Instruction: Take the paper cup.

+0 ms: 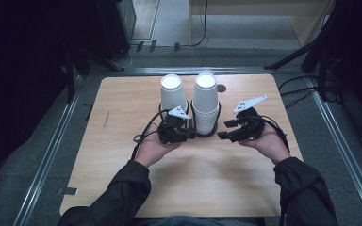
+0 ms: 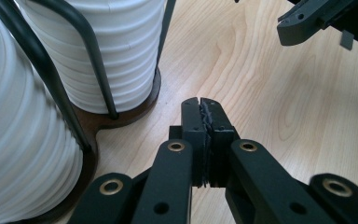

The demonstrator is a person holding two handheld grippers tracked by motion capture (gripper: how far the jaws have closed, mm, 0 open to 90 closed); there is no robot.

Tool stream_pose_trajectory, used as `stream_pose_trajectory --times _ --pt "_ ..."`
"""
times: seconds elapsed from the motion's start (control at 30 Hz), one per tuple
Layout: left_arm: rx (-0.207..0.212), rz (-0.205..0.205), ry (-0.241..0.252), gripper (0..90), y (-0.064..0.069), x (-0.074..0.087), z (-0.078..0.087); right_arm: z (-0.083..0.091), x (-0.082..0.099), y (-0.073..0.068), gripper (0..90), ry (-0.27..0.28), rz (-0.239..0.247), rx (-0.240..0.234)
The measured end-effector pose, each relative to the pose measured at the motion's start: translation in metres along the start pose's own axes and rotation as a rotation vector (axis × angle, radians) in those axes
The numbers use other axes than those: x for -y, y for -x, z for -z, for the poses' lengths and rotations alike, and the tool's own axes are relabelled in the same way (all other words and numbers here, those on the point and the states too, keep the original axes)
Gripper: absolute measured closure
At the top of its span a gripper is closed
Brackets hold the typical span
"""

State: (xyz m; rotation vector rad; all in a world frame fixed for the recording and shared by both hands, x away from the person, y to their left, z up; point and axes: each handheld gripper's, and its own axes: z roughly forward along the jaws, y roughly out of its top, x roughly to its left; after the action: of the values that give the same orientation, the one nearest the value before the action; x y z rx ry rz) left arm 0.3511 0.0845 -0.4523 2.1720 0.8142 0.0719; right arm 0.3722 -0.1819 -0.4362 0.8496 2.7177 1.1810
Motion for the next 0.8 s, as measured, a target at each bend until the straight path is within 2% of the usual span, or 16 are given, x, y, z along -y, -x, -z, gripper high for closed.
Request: stream_pose_trajectory --times 0.07,0.2,0.27,0.37,0.43,0.5,0.63,0.73,0.8 --pt "-0.020 0.004 0.007 89.9 0.001 -0.003 0.001 0.001 -0.004 0.001 39.0 0.004 0.007 0.009" --pt "-0.023 0.039 0.036 89.9 0.000 -0.009 0.002 0.008 -0.014 0.004 38.2 0.018 0.001 0.029" --pt "-0.053 0.061 0.047 90.0 0.000 -0.012 0.001 0.012 -0.018 0.005 37.0 0.022 0.001 0.037" --pt "-0.111 0.055 0.048 90.0 0.003 -0.017 -0.002 0.019 -0.025 0.007 36.1 0.039 0.007 0.057" --pt "-0.133 0.053 0.034 90.0 0.006 -0.020 -0.005 0.023 -0.031 0.008 36.8 0.045 0.008 0.065" --pt "-0.154 0.057 0.041 90.0 0.009 -0.022 -0.007 0.025 -0.037 0.009 36.9 0.052 0.011 0.067" --pt "-0.166 0.085 0.052 90.0 0.010 -0.024 -0.012 0.027 -0.051 0.011 34.3 0.072 0.010 0.069" --pt "-0.171 0.112 0.059 90.0 0.007 -0.026 -0.014 0.027 -0.060 0.011 28.9 0.091 0.011 0.070" --pt "-0.187 0.136 0.071 90.0 0.005 -0.027 -0.014 0.027 -0.067 0.011 25.7 0.110 0.015 0.087"
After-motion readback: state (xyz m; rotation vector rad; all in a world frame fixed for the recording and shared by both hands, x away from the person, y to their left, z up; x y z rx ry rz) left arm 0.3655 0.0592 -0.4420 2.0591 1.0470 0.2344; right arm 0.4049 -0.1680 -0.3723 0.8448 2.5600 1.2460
